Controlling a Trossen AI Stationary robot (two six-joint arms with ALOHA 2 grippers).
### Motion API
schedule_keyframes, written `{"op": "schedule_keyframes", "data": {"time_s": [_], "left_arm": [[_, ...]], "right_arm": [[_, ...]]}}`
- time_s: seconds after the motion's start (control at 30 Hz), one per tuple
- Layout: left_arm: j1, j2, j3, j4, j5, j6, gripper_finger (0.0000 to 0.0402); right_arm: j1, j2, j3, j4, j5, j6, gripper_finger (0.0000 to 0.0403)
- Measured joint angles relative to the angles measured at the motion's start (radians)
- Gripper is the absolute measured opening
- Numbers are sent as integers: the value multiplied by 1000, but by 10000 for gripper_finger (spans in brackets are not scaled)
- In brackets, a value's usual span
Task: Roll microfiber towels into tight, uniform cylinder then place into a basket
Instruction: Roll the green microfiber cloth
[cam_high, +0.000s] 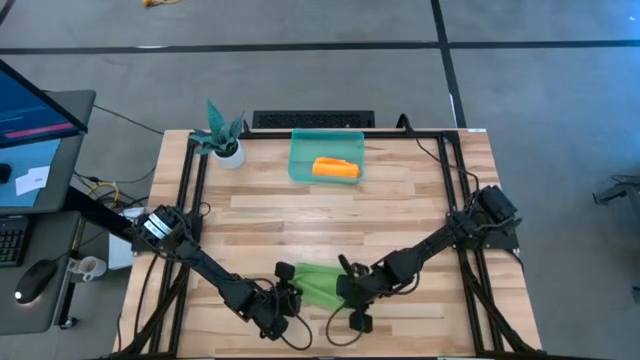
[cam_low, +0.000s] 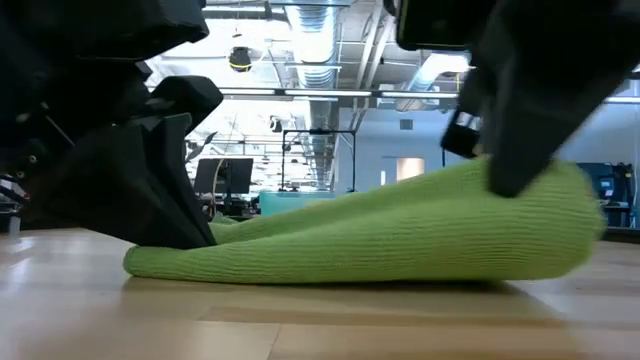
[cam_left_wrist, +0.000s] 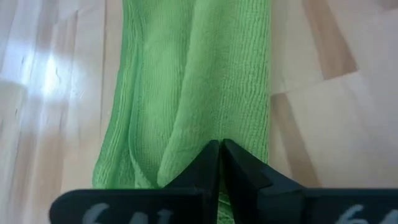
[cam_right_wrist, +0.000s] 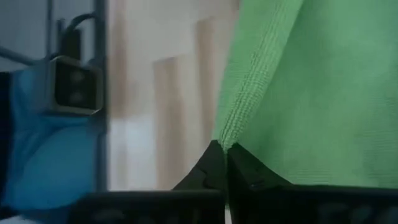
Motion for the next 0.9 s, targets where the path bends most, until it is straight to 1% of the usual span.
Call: {"op": "schedule_keyframes", "data": {"time_s": [0.1, 0.27, 0.4, 0.6, 0.77, 0.9], "left_arm": [[1, -1, 0, -12, -1, -2, 15], [1, -2, 1, -32, -8, -31, 15], [2, -2, 2, -50, -10, -78, 15], [2, -3, 2, -62, -15, -137, 15], [-2, -4, 7, -69, -17, -142, 15], [-19, -5, 54, -107, -48, -125, 15]], "right_arm": [[-43, 0, 3, -20, 41, -4, 7], [-94, -1, -49, -70, 90, 108, 17], [-92, -1, -81, -54, 95, 162, 19], [-84, -1, -86, -48, 113, 169, 10], [-95, -1, -87, -44, 114, 186, 18], [-95, -1, -87, -50, 133, 186, 14]]}}
